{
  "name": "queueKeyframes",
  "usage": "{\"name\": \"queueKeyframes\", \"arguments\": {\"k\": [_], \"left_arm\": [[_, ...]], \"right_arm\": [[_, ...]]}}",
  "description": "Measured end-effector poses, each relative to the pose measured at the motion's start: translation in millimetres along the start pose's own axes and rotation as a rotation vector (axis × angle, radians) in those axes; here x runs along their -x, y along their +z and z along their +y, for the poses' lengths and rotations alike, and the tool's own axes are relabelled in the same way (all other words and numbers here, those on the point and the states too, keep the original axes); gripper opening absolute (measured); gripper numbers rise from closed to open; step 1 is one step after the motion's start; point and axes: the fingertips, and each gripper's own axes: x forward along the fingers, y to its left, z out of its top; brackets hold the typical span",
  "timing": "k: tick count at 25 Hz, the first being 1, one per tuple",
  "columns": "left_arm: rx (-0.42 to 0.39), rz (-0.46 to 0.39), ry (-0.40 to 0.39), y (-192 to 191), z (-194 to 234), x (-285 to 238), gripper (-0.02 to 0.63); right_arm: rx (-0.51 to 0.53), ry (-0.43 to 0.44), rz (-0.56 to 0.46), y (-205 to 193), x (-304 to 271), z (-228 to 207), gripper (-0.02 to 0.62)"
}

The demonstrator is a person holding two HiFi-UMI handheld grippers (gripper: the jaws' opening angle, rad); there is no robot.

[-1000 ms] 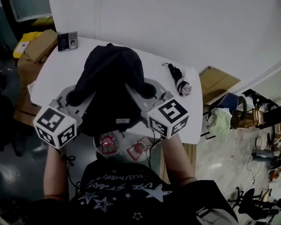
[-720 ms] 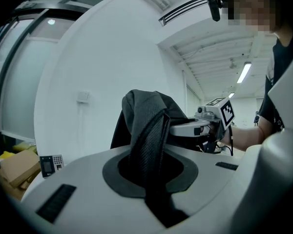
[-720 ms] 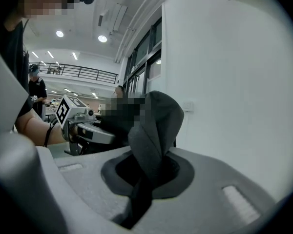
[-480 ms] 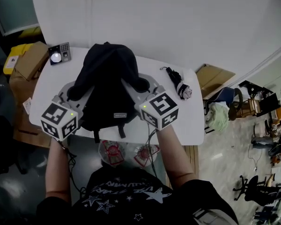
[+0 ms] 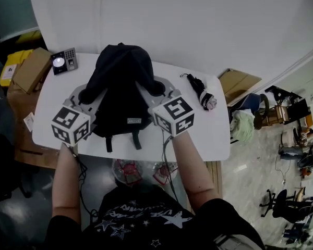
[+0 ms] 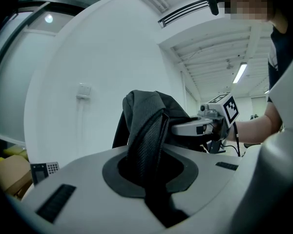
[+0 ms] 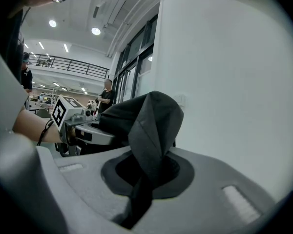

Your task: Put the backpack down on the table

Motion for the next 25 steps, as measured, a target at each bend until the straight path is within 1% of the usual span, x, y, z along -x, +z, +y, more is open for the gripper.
{"name": "queueKeyframes", "arguments": {"k": [5,9,13,15,20,23,24,25], "left_arm": [[0.033,0.0,-0.002,-10.7,6.4,-2.6,0.048],[0.064,-0.027,-0.012,-16.1,11.5,2.1,0.048],[0.064,-0.039,-0.039,-20.2,11.6,1.3,0.048],[0.063,-0.04,-0.034,-23.3,10.9,1.8,0.048],[0.071,-0.03,-0.027,-26.6,8.4,1.2,0.048],[0.055,-0.02,-0.001,-27.0,7.9,-0.3,0.049],[0.045,-0.016,0.015,-26.6,8.1,-1.0,0.063],[0.036,-0.013,0.03,-26.3,8.1,-1.4,0.077]], "right_arm": [[-0.008,0.004,0.014,-7.4,-7.7,0.4,0.025],[-0.031,0.024,0.026,-8.1,-14.4,4.2,0.026],[-0.045,0.03,0.015,-11.9,-14.3,3.6,0.031],[-0.05,0.032,0.007,-14.6,-13.6,4.5,0.036],[-0.035,-0.001,0.0,-18.5,-11.2,4.2,0.052],[-0.043,-0.017,0.016,-23.4,-10.3,2.1,0.099],[-0.05,-0.017,0.019,-24.5,-9.7,1.5,0.112],[-0.061,-0.015,0.02,-25.4,-8.9,1.3,0.143]]}}
